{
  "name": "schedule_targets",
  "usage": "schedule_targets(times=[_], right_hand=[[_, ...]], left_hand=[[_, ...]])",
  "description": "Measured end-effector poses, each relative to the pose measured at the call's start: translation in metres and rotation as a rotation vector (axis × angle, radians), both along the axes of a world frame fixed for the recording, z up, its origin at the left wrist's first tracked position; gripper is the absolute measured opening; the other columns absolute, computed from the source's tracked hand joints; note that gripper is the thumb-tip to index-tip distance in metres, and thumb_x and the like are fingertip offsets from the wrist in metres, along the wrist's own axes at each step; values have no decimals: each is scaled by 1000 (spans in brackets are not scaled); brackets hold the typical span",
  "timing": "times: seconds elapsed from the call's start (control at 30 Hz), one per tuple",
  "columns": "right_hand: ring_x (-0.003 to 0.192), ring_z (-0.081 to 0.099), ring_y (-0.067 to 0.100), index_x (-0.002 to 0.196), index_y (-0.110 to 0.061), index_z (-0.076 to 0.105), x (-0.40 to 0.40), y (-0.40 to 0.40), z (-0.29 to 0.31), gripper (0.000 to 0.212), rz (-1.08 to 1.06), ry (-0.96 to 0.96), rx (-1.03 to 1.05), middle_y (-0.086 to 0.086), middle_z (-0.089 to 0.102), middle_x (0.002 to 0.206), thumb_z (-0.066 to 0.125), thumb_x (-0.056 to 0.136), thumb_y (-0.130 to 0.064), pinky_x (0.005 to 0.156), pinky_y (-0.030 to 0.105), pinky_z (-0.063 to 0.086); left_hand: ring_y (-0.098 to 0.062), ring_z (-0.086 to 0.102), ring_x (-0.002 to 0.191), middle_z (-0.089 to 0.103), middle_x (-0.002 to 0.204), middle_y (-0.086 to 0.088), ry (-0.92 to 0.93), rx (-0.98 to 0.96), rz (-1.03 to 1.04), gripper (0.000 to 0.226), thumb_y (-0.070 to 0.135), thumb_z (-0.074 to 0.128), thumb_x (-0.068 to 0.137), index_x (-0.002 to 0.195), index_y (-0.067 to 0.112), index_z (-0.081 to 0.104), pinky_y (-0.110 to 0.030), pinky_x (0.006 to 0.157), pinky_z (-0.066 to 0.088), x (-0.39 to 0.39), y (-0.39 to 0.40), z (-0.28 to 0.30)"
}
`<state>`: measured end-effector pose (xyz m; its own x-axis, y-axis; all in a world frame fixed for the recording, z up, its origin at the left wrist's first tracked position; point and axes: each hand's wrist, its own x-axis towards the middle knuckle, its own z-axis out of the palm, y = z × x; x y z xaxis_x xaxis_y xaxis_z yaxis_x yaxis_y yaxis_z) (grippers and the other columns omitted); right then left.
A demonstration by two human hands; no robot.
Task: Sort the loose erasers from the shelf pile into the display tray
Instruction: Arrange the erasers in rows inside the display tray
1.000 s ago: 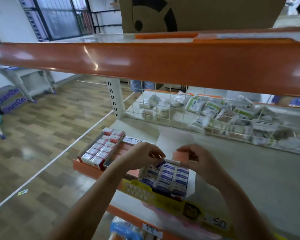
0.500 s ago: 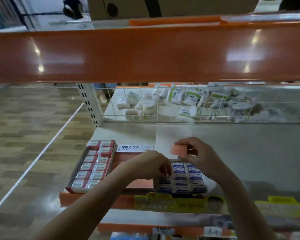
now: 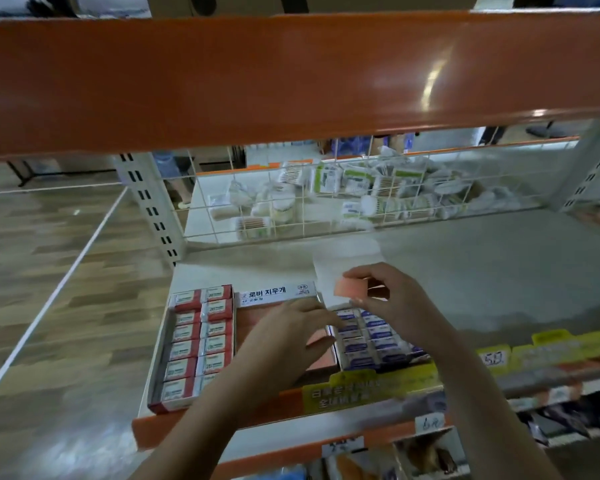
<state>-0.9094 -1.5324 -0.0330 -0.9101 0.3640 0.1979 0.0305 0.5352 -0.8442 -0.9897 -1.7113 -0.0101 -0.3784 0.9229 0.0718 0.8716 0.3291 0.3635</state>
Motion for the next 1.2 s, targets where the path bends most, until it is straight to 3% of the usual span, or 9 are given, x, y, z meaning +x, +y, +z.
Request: schedule_targets(times=[0.13, 0.27, 0.43, 0.73, 0.97, 1.2], right_hand=[[93, 58, -2, 106, -29, 59, -16, -20, 7, 33, 71, -56, 36, -17, 55, 103, 70, 81, -9, 79, 6, 45], [94, 53, 2, 115, -22, 61, -38, -45, 8, 34, 162, -129, 200, -14, 53, 103, 68, 83, -12, 81, 7, 42], [98, 49, 7, 119, -20, 60, -67, -82, -2, 34, 178, -224, 364, -4, 55, 116, 64, 86, -18, 86, 17, 37], [117, 41, 12, 119, -19, 59, -97, -113, -34, 32, 77, -221, 454, -2, 51, 121, 57, 89, -9, 96, 23, 34], [116, 38, 12, 125, -20, 57, -96, -112, -38, 36, 80, -238, 417, -2, 47, 117, 59, 89, -17, 94, 18, 27], [117, 40, 14, 124, -20, 56, -99, -113, -34, 34, 89, -252, 505, -1, 49, 119, 57, 91, -27, 97, 29, 37]], left_hand=[[1, 44, 117, 49, 129, 19, 26, -12, 92, 30, 38, 48, 94, 124, 39, 52, -11, 91, 34, -12, -38, -4], [-4, 47, 114, 51, 127, 15, 16, -179, 149, 29, 42, 47, 94, 122, 37, 54, -18, 93, 39, -15, -54, -17], [-10, 52, 107, 57, 118, 7, 54, -287, 137, 26, 36, 42, 97, 116, 29, 57, -19, 87, 39, -14, -59, -25], [-15, 50, 112, 56, 123, 4, 69, -244, 113, 25, 27, 41, 98, 118, 24, 56, -22, 92, 33, -14, -64, -30], [-16, 52, 111, 57, 123, 2, 48, -246, 86, 24, 25, 44, 97, 116, 20, 58, -24, 94, 38, -15, -59, -26], [-14, 56, 106, 59, 119, 3, 68, -278, 42, 25, 23, 41, 97, 113, 21, 60, -24, 92, 43, -17, -58, -24]])
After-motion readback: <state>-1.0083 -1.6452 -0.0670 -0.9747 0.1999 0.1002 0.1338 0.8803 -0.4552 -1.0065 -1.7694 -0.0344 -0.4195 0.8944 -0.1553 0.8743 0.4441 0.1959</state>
